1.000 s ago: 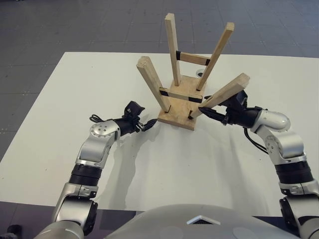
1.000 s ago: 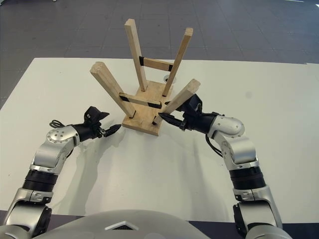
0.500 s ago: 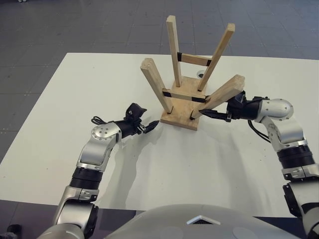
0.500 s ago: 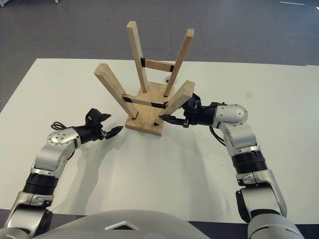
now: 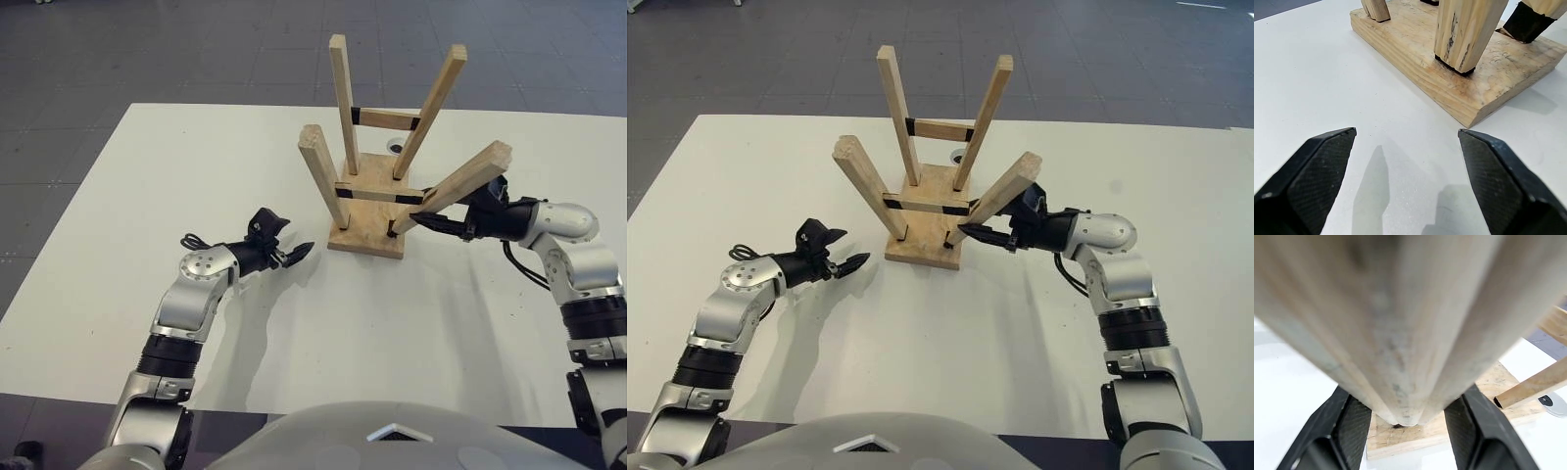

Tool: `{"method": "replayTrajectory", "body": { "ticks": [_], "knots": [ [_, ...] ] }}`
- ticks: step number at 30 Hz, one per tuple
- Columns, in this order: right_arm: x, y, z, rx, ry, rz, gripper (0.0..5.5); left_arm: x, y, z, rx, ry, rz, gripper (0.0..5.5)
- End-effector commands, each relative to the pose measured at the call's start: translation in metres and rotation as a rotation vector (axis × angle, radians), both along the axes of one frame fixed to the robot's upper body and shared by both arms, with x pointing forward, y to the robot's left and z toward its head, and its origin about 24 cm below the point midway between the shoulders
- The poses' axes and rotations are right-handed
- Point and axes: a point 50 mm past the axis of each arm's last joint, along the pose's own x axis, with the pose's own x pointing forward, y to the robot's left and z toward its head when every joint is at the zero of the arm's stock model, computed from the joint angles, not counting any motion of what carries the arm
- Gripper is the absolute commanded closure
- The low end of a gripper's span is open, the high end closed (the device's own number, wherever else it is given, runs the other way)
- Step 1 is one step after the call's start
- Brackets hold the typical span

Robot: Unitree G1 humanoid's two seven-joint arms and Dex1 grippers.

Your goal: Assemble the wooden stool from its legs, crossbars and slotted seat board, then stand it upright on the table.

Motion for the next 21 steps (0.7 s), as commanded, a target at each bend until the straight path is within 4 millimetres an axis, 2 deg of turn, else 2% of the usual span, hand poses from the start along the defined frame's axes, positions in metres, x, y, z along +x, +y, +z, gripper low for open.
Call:
{"method": "replayTrajectory", "body": {
  "ticks": [1, 3, 8, 12, 16, 18, 21],
  "knots": [
    [-0.018, 0.000, -0.015, -0.073, 0.081, 0.021, 3.47, 0.000, -0.001, 0.001, 0.006, -0.001, -0.008, 1.64],
    [-0.022, 0.003, -0.026, -0.111, 0.077, 0.031, 3.47, 0.000, 0.000, 0.001, 0.003, 0.001, -0.007, 1.64],
    [-0.028, -0.005, -0.051, -0.277, 0.035, 0.063, 3.47, 0.003, 0.000, 0.003, 0.007, -0.002, -0.014, 1.64],
    [-0.045, -0.002, -0.076, -0.206, 0.209, 0.100, 3.47, 0.005, 0.002, 0.004, 0.009, -0.006, -0.009, 1.64],
    [-0.056, 0.002, -0.080, -0.097, 0.351, 0.112, 3.47, 0.005, 0.001, 0.004, 0.004, -0.002, -0.007, 1.64],
    [-0.059, 0.003, -0.075, -0.062, 0.397, 0.125, 3.47, 0.005, 0.003, 0.004, 0.006, -0.002, -0.003, 1.64],
    [-0.057, 0.000, -0.068, -0.106, 0.375, 0.138, 3.47, 0.008, 0.007, 0.005, 0.013, -0.010, 0.016, 1.64]
  ]
}}
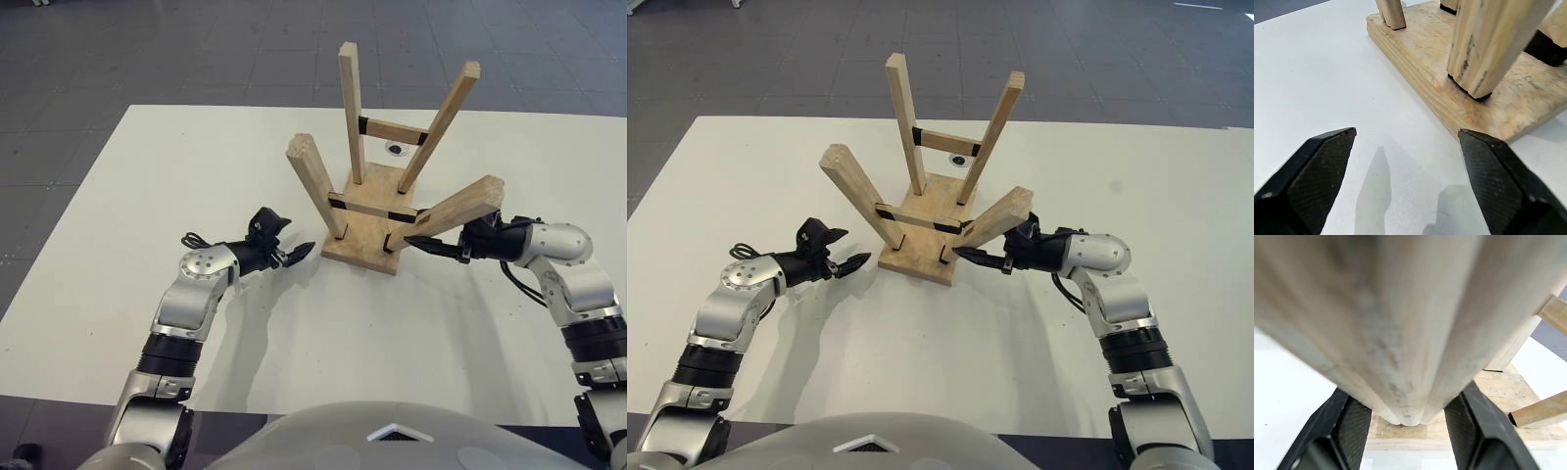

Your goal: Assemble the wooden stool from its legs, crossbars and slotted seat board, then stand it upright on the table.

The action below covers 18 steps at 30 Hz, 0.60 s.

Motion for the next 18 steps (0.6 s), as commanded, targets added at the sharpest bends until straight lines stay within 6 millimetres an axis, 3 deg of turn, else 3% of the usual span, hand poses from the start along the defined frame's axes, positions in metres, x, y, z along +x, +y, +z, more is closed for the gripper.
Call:
{"method": "replayTrajectory", "body": {
  "ticks": [1, 18],
  "knots": [
    [-0.028, -0.008, -0.047, -0.175, 0.275, 0.055, 3.47, 0.007, 0.006, 0.005, 0.014, -0.014, 0.023, 1.64],
    [-0.022, 0.014, -0.056, -0.317, 0.048, -0.032, 3.47, 0.003, 0.003, 0.003, 0.007, -0.005, 0.027, 1.64]
  ]
}}
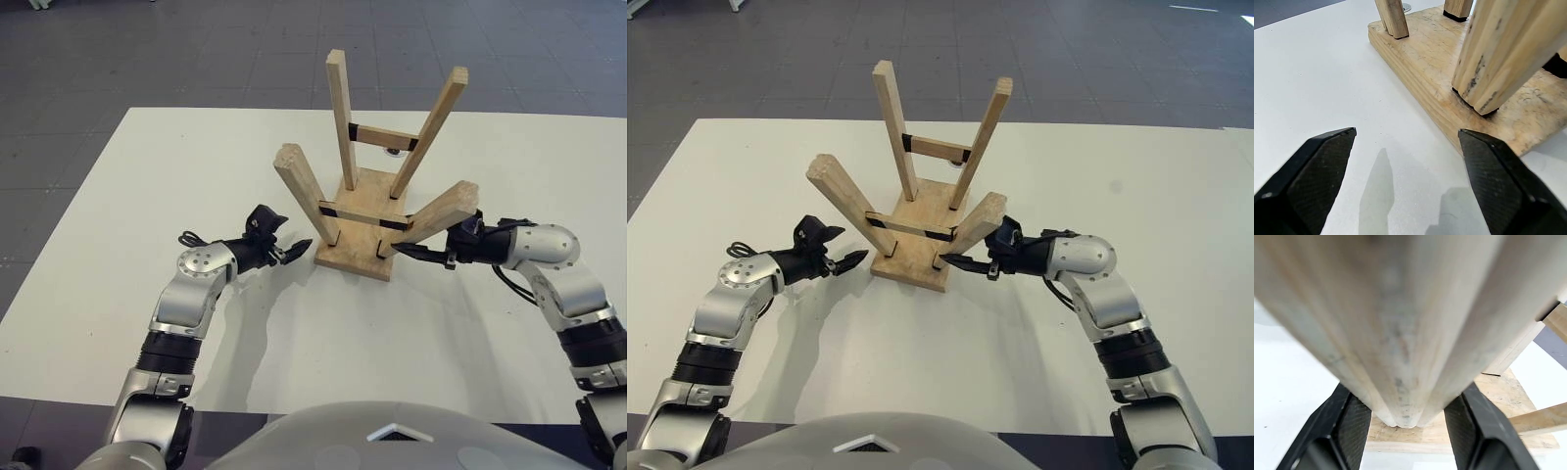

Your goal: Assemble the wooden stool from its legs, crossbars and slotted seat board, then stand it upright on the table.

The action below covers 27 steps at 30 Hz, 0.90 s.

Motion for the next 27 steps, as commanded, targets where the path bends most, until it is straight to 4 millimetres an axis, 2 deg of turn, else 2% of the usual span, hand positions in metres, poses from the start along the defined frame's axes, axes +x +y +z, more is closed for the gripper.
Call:
{"method": "replayTrajectory", "body": {
  "ticks": [1, 16, 21, 27],
  "knots": [
    [-0.022, -0.009, -0.058, -0.232, 0.175, -0.052, 3.47, 0.000, 0.000, 0.002, 0.003, -0.001, 0.009, 1.64],
    [-0.014, 0.001, -0.042, -0.110, 0.309, -0.038, 3.47, -0.004, 0.004, 0.001, 0.010, -0.006, 0.012, 1.64],
    [-0.010, 0.006, -0.039, -0.194, 0.239, -0.032, 3.47, -0.004, 0.005, 0.002, 0.030, -0.019, 0.008, 1.64],
    [-0.011, 0.003, -0.053, -0.325, 0.366, -0.062, 3.47, 0.003, 0.011, 0.021, 0.118, -0.126, 0.009, 1.64]
  ]
}}
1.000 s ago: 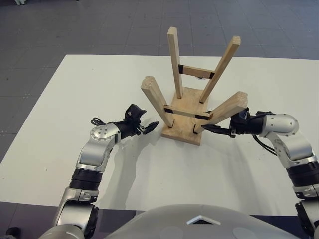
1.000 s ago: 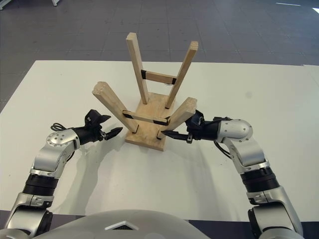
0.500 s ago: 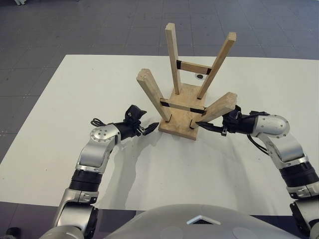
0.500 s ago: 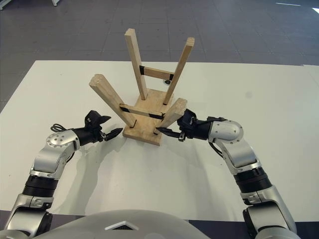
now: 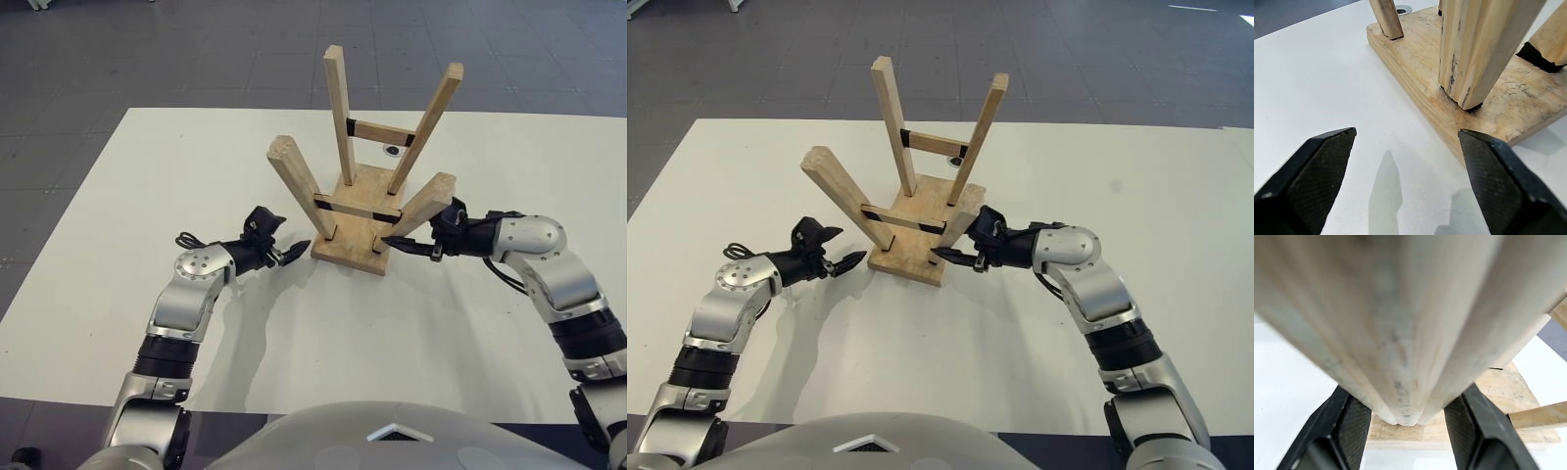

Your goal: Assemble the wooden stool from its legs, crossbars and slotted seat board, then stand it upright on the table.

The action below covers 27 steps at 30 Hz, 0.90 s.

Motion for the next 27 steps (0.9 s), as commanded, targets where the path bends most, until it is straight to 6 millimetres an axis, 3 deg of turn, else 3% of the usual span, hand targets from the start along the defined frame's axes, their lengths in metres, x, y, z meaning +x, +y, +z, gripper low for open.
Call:
{"method": "replayTrajectory", "body": {
  "ticks": [1, 4, 7, 11, 14, 16, 19, 21, 27],
  "knots": [
    [-0.020, -0.015, -0.064, -0.262, 0.318, -0.066, 3.47, 0.008, 0.012, 0.025, 0.073, -0.117, 0.036, 1.64],
    [-0.016, -0.018, -0.069, -0.239, 0.365, -0.170, 3.47, 0.017, 0.043, 0.060, 0.046, -0.254, 0.222, 1.64],
    [-0.007, -0.008, -0.064, -0.156, 0.379, -0.268, 3.47, 0.022, 0.079, 0.103, -0.047, -0.422, 0.424, 1.64],
    [0.000, -0.002, -0.062, -0.148, 0.364, -0.308, 3.47, 0.027, 0.058, 0.188, -0.222, -0.701, 0.330, 1.97],
    [0.002, -0.001, -0.062, -0.154, 0.349, -0.308, 3.47, 0.029, 0.018, 0.223, -0.373, -0.708, 0.162, 2.45],
    [0.003, 0.001, -0.063, -0.154, 0.333, -0.301, 3.47, 0.027, -0.017, 0.225, -0.353, -0.644, 0.019, 2.79],
    [0.004, 0.004, -0.064, -0.136, 0.322, -0.300, 3.47, 0.021, -0.049, 0.212, -0.243, -0.557, -0.127, 3.15],
    [0.005, 0.004, -0.063, -0.123, 0.321, -0.312, 3.47, 0.017, -0.062, 0.194, -0.127, -0.514, -0.200, 3.39],
    [0.003, 0.003, -0.064, -0.107, 0.326, -0.323, 3.47, 0.015, -0.084, 0.136, 0.090, -0.499, -0.315, 3.39]
  ]
}}
